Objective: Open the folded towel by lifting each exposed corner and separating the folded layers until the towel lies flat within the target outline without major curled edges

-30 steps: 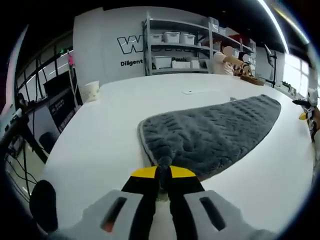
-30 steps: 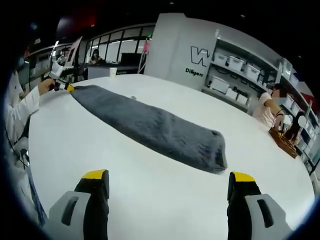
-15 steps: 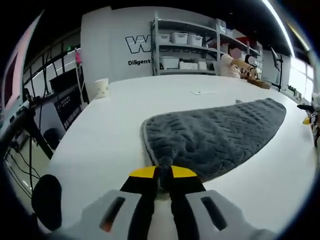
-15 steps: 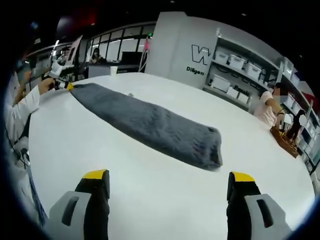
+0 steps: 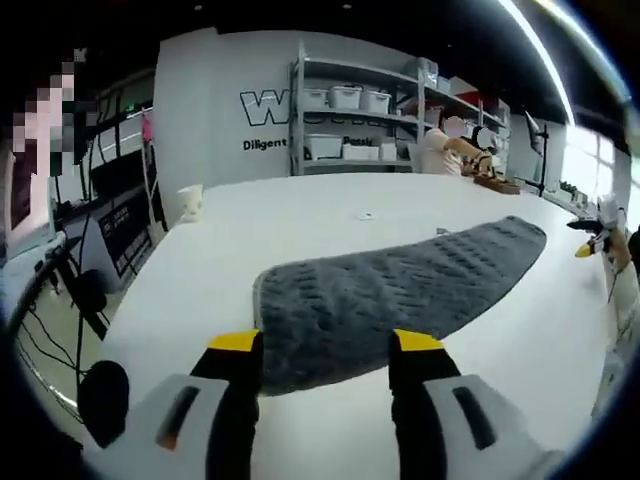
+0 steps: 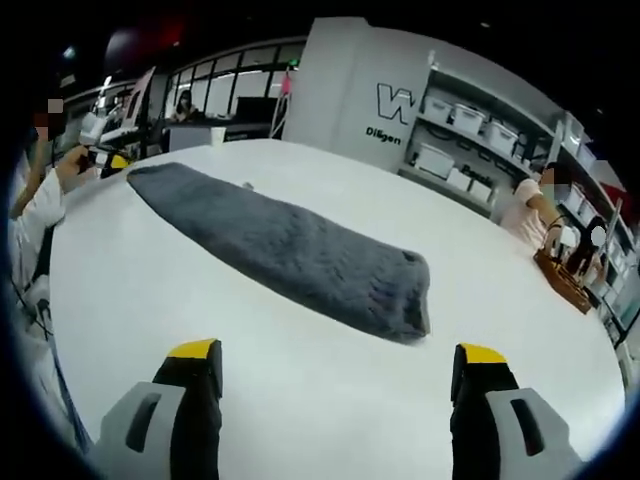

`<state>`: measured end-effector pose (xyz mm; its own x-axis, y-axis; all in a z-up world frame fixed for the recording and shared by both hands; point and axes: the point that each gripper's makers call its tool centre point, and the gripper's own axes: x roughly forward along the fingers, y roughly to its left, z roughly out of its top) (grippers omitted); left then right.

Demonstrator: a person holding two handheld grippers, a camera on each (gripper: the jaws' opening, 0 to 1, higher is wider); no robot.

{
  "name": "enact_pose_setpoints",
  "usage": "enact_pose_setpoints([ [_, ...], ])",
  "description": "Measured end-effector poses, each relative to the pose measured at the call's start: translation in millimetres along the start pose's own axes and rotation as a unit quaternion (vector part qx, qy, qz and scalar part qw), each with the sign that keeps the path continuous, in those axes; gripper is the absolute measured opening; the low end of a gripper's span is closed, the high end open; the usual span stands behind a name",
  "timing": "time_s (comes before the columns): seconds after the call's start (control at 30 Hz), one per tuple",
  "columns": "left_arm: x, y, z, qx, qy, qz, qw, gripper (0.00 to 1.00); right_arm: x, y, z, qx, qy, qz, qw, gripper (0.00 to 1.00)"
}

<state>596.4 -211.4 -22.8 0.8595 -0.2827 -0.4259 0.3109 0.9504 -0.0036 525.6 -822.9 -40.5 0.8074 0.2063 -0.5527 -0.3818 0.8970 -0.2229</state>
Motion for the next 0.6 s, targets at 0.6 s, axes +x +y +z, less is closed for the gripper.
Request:
enact_pose_setpoints([
  [0.6,-32.7,-58.9,-14.3,0.04,0.018,-0.06,0.9972,0.99,7.7,-6.0,-3.0,-0.018,0.028,0.01,0.9994,0.96],
])
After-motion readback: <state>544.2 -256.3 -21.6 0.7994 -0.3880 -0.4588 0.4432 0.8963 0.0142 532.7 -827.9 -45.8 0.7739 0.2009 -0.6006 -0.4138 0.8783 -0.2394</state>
